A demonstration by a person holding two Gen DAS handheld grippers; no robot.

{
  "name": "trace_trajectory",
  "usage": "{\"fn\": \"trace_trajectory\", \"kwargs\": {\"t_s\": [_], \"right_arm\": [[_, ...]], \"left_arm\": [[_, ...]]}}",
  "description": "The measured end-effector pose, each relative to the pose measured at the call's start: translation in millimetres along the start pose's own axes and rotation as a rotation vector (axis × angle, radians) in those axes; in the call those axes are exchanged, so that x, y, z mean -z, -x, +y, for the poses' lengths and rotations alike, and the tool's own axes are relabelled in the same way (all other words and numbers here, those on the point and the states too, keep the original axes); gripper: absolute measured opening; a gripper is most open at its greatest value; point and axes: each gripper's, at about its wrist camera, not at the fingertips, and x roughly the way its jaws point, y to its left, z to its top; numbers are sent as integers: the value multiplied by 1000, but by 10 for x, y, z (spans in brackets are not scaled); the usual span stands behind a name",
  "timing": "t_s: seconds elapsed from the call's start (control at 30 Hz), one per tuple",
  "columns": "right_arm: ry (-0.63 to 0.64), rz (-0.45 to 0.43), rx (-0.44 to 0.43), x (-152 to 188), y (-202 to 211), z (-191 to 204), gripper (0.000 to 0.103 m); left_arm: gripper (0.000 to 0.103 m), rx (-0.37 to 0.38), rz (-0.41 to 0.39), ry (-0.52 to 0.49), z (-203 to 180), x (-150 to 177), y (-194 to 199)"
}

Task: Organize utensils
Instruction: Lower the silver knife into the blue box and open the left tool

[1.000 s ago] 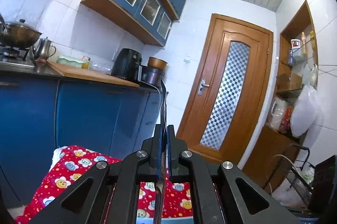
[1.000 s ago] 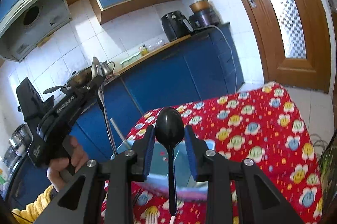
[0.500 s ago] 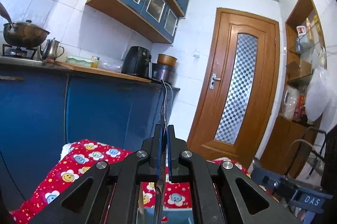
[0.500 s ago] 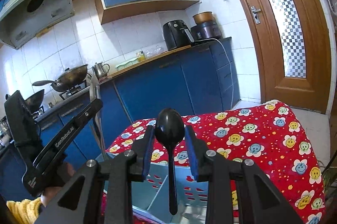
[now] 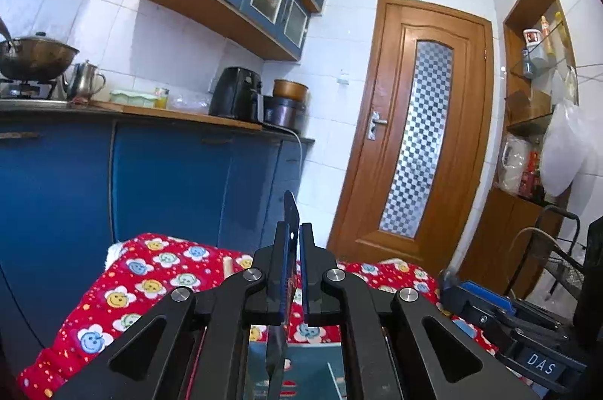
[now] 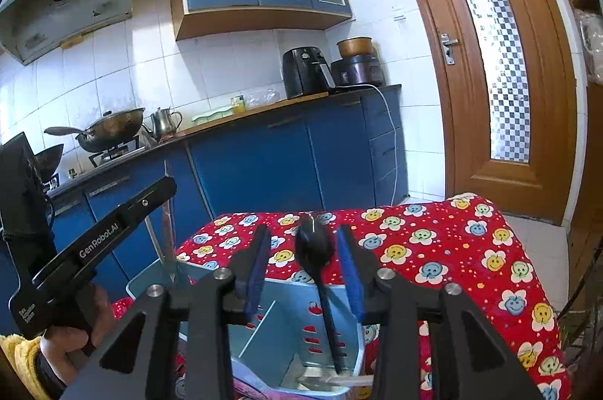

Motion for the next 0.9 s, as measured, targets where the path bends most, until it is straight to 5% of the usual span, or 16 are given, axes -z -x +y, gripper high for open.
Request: {"fn": "trace_trajectory", "kwargs": {"t_s": [0.1, 0.9], "right_arm": [[-12, 3, -5, -10, 40, -14, 43], [-51, 111, 15, 88, 812, 239, 47]], "left_arm": [[16, -3, 8, -9, -17, -22, 41], [17, 6, 227, -7, 80, -42, 747]]}}
